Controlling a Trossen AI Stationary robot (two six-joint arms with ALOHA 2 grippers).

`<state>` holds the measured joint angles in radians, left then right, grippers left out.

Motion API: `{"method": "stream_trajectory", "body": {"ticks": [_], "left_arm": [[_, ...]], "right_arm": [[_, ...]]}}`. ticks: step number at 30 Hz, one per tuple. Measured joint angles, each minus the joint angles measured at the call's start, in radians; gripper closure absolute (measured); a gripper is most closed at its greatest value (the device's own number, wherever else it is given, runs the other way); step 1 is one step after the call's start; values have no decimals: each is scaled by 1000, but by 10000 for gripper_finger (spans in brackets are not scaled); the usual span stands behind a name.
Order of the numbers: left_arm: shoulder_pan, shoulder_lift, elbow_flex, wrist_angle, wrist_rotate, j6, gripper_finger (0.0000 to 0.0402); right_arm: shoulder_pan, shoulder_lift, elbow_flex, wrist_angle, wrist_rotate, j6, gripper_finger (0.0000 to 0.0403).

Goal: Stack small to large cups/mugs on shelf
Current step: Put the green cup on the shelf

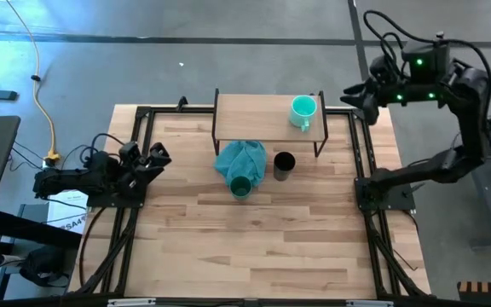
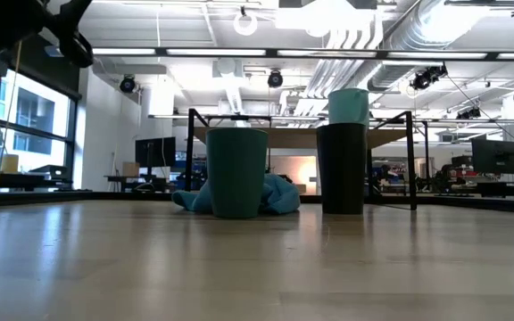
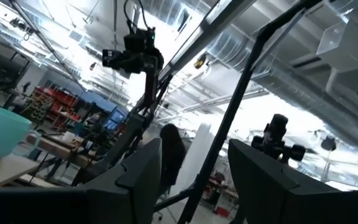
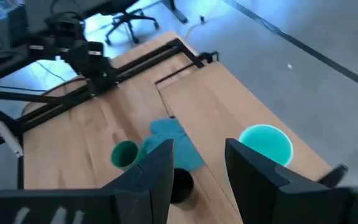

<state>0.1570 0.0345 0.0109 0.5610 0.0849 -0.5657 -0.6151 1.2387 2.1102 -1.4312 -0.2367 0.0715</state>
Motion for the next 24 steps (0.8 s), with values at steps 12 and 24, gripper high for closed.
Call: {"method": "stream_trajectory", "body": {"ticks": [12, 24], "left_arm": [[0, 0, 0, -3, -130, -61, 227], [0, 0, -1, -276, -26, -190, 227]], "right_arm": [[114, -144, -298, 214, -34, -1, 267], [243, -348, -841, 625, -68, 57, 267]]}}
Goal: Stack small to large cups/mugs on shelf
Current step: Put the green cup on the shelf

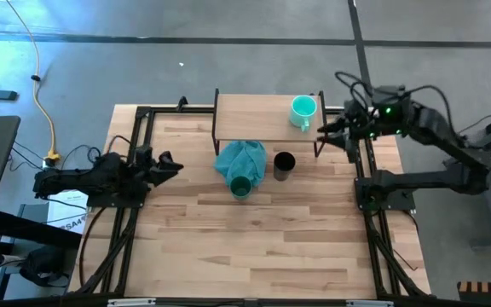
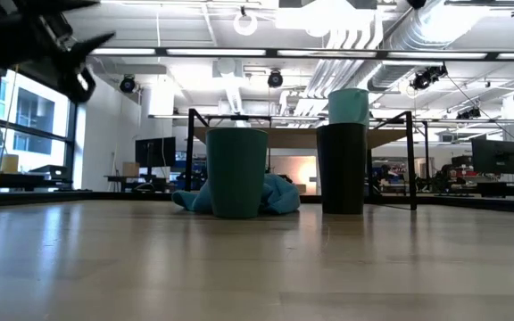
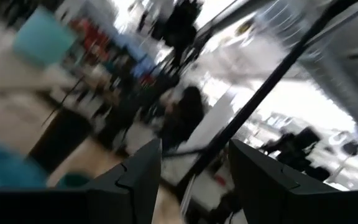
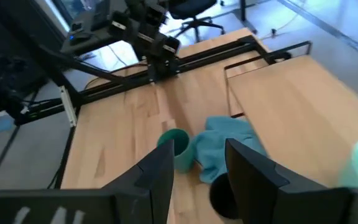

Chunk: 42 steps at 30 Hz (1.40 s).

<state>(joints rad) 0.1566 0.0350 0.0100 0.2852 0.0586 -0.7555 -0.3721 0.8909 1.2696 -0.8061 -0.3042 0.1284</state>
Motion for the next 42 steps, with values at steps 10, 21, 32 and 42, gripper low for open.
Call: {"method": "stream_trajectory", "body": {"ticks": [10, 21, 32, 42], "left_arm": [[0, 90, 18, -103, 8, -38, 227], [0, 424, 168, -103, 73, 49, 227], [0, 802, 450, -207, 63, 206, 227], [0, 1149, 783, -563, 10, 255, 227]], "right_arm": [[88, -95, -301, 306, 1, 130, 267], [188, -100, -447, 455, 7, 236, 267], [270, -136, -449, 359, 23, 327, 272], [321, -263, -449, 308, 123, 346, 291]]}}
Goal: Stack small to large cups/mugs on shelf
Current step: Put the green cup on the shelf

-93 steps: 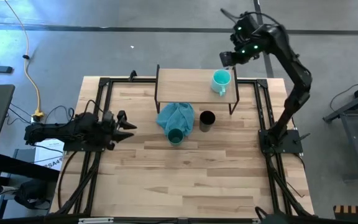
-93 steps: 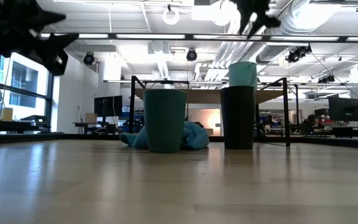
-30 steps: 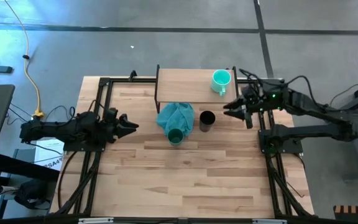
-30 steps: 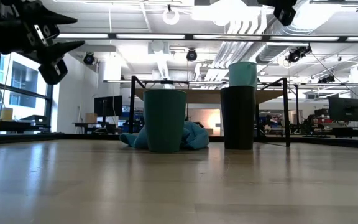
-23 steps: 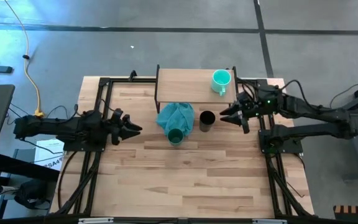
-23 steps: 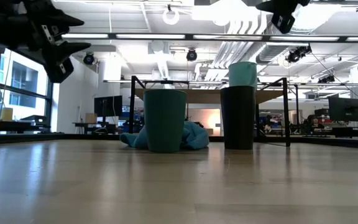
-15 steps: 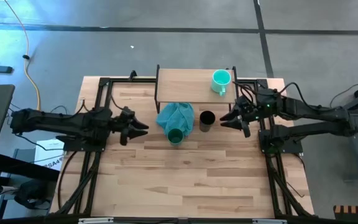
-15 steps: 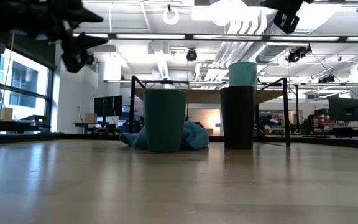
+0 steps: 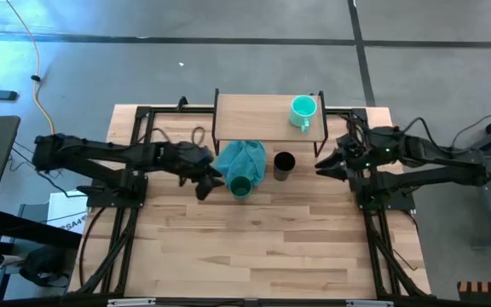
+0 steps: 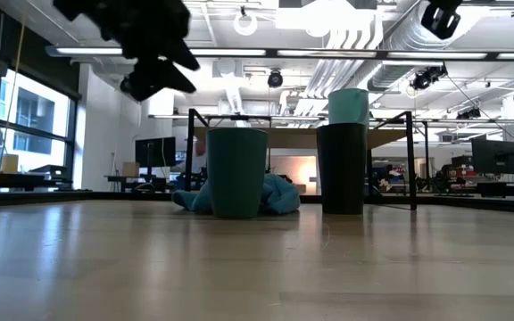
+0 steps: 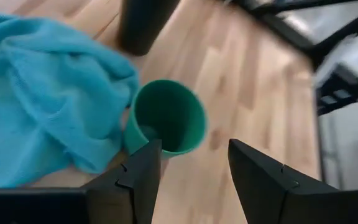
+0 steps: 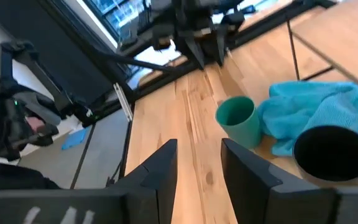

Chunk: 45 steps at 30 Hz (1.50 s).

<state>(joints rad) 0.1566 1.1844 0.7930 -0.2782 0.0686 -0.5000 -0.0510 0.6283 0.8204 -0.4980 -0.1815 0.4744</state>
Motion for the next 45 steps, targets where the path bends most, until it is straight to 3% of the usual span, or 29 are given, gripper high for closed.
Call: {"method": "stream_trajectory", "body": {"ticks": [8, 17, 27, 35, 45], "left_arm": [[0, 221, 239, -259, -73, 4, 227], [0, 348, 370, -297, -80, 158, 227], [0, 406, 394, -300, -62, 378, 227], [0, 405, 394, -297, -145, 417, 227], [0, 445, 394, -276, -137, 417, 227]], "right_arm": [[8, -95, 0, 0, 33, -5, 291], [8, -156, 0, -4, 34, -30, 291], [8, -159, 0, -26, 34, -38, 291], [8, -159, 0, -29, 34, -38, 291], [8, -159, 0, -25, 60, -38, 291]]}}
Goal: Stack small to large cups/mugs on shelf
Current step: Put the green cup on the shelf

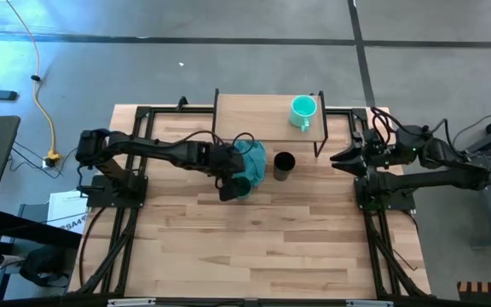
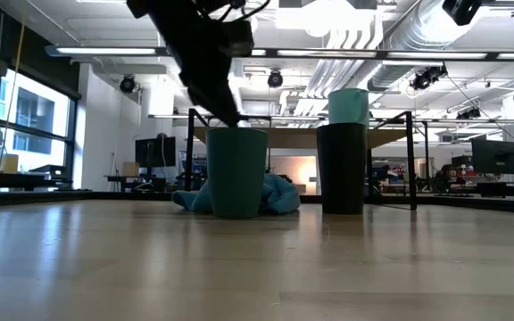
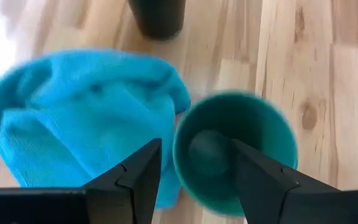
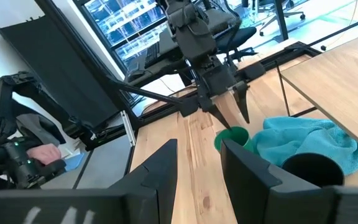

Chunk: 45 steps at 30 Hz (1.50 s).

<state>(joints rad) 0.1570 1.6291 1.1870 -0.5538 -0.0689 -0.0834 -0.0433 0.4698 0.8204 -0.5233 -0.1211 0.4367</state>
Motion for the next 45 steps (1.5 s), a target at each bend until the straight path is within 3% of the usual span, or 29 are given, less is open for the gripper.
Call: {"method": "stream_trajectory", "body": {"ticks": [18, 34, 45], "left_arm": [[0, 60, 0, 31, 7, -29, 231], [0, 59, 0, 29, 9, -28, 390], [0, 82, 2, 34, -4, -57, 398]], "right_arm": [[0, 0, 0, 12, 6, 17, 291], [0, 0, 0, 12, 14, 8, 291], [0, 0, 0, 12, 14, 9, 291]]}}
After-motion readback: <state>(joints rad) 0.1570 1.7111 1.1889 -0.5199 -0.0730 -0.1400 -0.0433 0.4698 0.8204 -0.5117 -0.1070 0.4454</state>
